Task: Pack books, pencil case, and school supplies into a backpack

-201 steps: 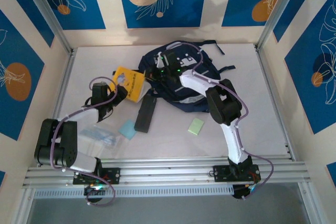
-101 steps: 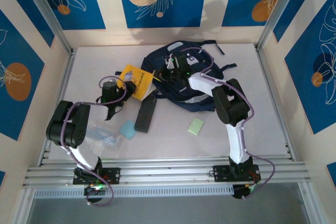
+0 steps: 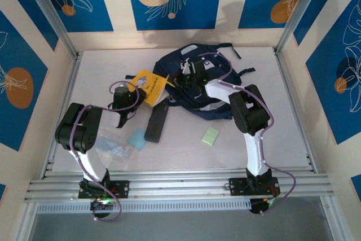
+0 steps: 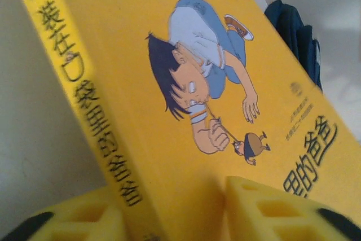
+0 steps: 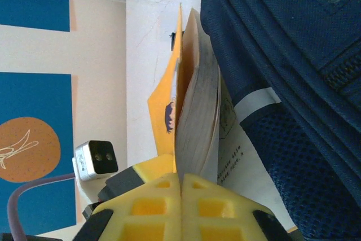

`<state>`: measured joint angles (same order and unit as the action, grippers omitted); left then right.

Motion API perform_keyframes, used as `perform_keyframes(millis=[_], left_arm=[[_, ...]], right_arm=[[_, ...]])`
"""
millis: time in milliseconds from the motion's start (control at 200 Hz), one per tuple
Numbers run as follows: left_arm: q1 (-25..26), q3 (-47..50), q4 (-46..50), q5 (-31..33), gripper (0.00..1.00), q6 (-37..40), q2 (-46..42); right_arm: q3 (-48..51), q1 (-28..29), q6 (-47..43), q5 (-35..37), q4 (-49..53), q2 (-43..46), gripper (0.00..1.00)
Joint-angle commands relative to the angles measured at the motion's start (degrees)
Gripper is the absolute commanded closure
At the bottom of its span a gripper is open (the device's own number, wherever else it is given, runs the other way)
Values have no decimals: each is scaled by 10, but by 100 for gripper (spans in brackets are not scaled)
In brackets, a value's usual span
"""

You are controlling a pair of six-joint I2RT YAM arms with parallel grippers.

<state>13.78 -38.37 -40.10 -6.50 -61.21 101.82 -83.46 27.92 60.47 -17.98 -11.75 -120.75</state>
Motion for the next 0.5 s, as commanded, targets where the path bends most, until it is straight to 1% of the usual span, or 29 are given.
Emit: perform_keyframes(millis=[0,65,150,165,180,185,190,195,200,205,210,215,220,225,235,240,265,300,310,315,320,360,375,380,385,390,420,490], left_arm=[[5,-6,-17,5,73,20,-36],[5,-8,-8,8,82,24,-46],[5,-10,-1,13,89,26,-59],[5,-10,0,13,91,25,-61],[5,-12,2,14,92,26,-64],[4,-12,3,14,93,27,-64],[4,-13,4,14,94,27,-65],[4,-13,5,15,94,27,-67],[4,-14,6,15,95,28,-68],[4,-14,8,15,95,27,-68],[4,-15,9,15,96,27,-70],[4,-15,10,16,97,28,-71],[4,-16,12,16,98,27,-72],[4,-16,13,16,98,28,-73],[4,-18,16,17,99,28,-75],[4,-19,17,17,100,28,-77],[4,-23,26,19,100,30,-83],[4,-30,38,21,100,35,-92],[4,-32,42,22,100,37,-95],[4,-33,43,22,100,37,-96],[4,-34,44,23,100,38,-98],[4,-42,55,26,100,43,-109],[4,-44,58,28,100,43,-112],[4,-45,59,28,100,44,-114],[4,-46,60,28,100,44,-115],[4,-47,61,29,100,44,-116],[4,-52,66,32,100,45,-124],[4,-66,75,36,100,46,-138]], right_arm=[[6,-2,10,-17,-26,37,100],[7,-1,11,-19,-25,37,100],[7,1,13,-27,-26,38,100],[7,1,14,-29,-27,38,98],[8,1,14,-30,-25,39,94],[8,1,14,-31,-25,40,91],[8,1,14,-31,-25,40,91],[9,1,15,-32,-25,41,87],[9,1,15,-32,-25,41,87],[10,1,15,-32,-25,41,85],[10,1,15,-32,-24,42,82],[11,1,16,-33,-24,43,77],[12,1,16,-33,-23,44,74],[12,1,16,-33,-23,44,74],[14,1,17,-33,-23,46,70],[15,1,17,-34,-23,47,66],[20,1,17,-33,-21,53,51],[28,1,15,-30,-13,64,38],[30,1,14,-28,-11,67,33],[33,1,12,-26,-7,71,28],[33,1,12,-26,-7,71,28],[45,3,4,-16,11,89,11],[47,3,1,-13,15,93,9],[49,4,-1,-10,21,97,6],[49,4,-1,-10,21,97,6],[52,4,-3,-7,27,102,4],[57,5,-10,2,42,113,0],[74,9,-22,21,76,140,1]])
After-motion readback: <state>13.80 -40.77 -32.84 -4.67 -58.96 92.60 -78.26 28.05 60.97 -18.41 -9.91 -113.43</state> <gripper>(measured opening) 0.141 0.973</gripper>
